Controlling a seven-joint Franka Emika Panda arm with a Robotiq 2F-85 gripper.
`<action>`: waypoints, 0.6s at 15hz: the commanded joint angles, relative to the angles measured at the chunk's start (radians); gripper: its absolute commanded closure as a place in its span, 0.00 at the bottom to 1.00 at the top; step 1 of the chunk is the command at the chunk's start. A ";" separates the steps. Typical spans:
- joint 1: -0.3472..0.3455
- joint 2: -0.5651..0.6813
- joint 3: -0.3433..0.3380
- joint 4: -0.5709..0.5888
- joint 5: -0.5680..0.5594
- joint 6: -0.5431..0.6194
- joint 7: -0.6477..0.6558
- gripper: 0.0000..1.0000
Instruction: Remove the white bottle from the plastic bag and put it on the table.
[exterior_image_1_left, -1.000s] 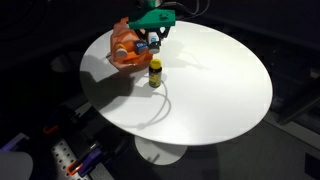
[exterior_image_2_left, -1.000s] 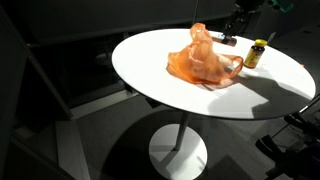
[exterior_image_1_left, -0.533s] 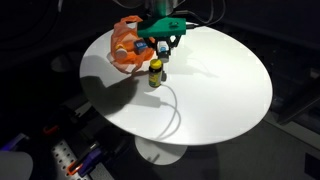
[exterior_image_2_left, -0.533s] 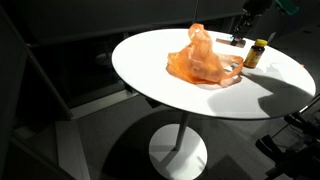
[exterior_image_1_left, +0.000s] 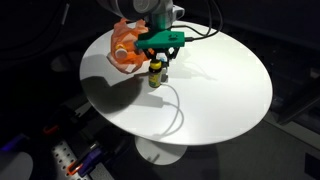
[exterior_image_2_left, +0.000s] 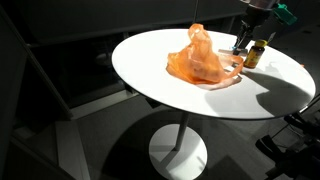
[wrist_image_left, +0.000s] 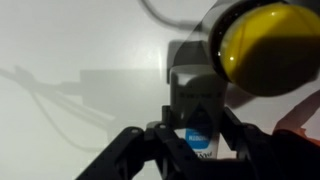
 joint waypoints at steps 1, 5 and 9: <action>-0.005 0.008 0.000 0.000 -0.060 -0.054 0.047 0.75; -0.015 0.027 0.012 0.003 -0.052 -0.107 0.039 0.75; -0.022 0.006 0.023 0.005 -0.028 -0.146 0.025 0.18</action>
